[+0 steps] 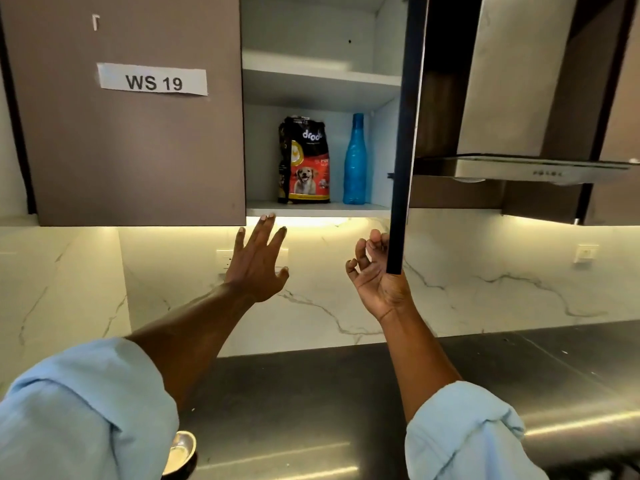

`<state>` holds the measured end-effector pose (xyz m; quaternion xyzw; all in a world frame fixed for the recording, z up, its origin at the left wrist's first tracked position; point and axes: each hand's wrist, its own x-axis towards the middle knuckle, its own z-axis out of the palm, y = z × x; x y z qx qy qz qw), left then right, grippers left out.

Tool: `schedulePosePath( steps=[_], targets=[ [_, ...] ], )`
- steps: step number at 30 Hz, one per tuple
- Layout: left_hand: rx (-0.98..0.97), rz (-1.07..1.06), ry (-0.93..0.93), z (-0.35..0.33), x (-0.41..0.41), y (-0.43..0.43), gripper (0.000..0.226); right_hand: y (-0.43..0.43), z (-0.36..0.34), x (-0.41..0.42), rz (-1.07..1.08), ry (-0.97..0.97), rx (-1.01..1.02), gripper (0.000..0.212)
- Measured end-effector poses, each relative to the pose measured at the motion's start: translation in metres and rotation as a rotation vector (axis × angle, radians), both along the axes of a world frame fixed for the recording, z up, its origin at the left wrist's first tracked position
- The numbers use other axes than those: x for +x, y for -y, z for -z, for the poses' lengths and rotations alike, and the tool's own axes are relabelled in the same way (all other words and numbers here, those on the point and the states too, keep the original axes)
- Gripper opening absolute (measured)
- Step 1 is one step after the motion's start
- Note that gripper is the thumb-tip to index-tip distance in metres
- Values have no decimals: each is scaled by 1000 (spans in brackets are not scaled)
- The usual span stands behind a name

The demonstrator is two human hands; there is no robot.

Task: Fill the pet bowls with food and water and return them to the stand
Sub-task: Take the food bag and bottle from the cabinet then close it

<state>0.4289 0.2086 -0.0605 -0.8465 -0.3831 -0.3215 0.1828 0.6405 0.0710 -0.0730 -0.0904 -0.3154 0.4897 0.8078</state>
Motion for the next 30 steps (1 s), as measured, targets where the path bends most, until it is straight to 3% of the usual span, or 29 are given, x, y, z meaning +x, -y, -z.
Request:
schedulePosePath(
  steps=[3, 6, 8, 13, 18, 30],
  targets=[
    [7, 26, 20, -5, 15, 7, 88, 6, -1, 19, 79, 32, -31, 18],
    [4, 49, 25, -8, 27, 12, 88, 14, 1, 31, 175, 103, -95, 46],
    [15, 54, 24, -8, 34, 12, 88, 19, 4, 36, 232, 247, -151, 47],
    [35, 47, 23, -10, 45, 10, 85, 10, 15, 44, 528, 799, -425, 26],
    [15, 35, 39, -14, 44, -3, 84, -17, 7, 52, 695, 797, -414, 16],
    [-56, 36, 205, -44, 41, -82, 78, -134, -55, 62, 815, 1080, -264, 12]
  ],
)
